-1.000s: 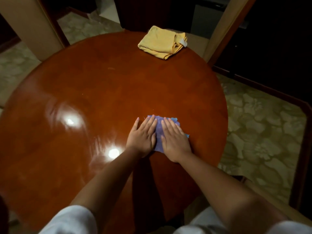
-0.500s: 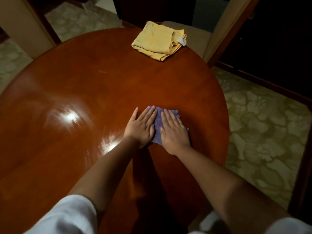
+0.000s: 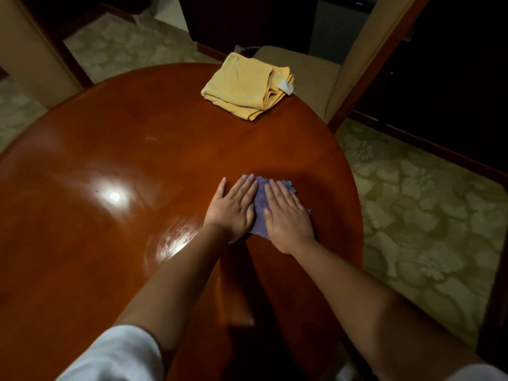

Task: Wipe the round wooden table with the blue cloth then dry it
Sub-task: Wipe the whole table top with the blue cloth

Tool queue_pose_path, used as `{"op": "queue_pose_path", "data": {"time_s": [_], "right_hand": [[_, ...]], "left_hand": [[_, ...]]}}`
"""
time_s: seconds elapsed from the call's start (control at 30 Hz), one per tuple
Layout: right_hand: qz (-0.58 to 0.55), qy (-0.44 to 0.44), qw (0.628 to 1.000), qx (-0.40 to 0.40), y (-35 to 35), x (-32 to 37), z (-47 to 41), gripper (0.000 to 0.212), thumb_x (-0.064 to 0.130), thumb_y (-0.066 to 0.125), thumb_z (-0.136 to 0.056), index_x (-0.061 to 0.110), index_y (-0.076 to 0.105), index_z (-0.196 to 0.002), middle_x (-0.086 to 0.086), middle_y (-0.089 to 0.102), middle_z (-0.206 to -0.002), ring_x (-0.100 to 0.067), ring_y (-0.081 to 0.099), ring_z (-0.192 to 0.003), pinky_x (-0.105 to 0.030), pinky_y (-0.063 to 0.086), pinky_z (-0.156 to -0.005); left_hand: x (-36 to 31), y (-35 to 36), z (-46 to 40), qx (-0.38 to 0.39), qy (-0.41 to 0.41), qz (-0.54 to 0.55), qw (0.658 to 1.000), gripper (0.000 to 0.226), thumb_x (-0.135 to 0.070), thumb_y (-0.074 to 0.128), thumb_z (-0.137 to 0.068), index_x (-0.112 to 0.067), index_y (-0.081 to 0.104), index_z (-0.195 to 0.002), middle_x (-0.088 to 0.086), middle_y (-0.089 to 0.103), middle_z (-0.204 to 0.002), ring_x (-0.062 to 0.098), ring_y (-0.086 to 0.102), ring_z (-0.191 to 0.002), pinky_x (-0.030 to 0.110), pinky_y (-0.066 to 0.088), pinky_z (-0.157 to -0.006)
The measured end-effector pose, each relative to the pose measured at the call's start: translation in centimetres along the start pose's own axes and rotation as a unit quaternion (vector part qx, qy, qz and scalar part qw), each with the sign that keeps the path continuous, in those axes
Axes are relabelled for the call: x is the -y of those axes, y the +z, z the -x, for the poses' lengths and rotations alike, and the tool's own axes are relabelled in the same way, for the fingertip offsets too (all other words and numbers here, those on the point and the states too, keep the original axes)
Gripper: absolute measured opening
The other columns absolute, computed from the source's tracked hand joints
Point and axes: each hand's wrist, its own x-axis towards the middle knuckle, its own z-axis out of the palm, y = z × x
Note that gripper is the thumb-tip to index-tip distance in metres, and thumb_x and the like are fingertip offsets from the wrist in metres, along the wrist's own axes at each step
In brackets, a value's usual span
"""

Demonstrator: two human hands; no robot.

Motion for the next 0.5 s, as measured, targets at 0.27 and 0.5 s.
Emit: {"op": "queue_pose_path", "data": {"time_s": [0.27, 0.5], "right_hand": [[0.003, -0.007, 1.000, -0.001, -1.0, -3.6, -2.6, 0.077, 0.044, -0.016, -0.084, 0.012, -0.001, -0.152, -0.003, 0.002, -0.161, -0.014, -0.002, -0.148, -0.027, -0.007, -0.114], [0.014, -0.020, 1.000, 0.007, -1.9, -6.9, -5.1, 0.077, 0.044, -0.018, -0.082, 0.014, -0.005, -0.152, 0.000, -0.002, -0.161, -0.011, -0.006, -0.147, -0.027, -0.005, -0.117]], "left_hand": [[-1.1, -1.2, -4.0, -0.004, -0.009, 0.010, 1.000, 0.057, -0.040, -0.001, -0.098, -0.017, -0.013, -0.149, -0.001, -0.014, -0.158, 0.013, -0.015, -0.145, 0.046, -0.015, -0.117], [-2.1, -1.8, -7.4, -0.013, -0.022, 0.015, 1.000, 0.065, -0.043, -0.023, -0.081, -0.018, -0.020, -0.142, 0.000, -0.011, -0.159, 0.015, -0.013, -0.146, 0.046, -0.016, -0.116]]}}
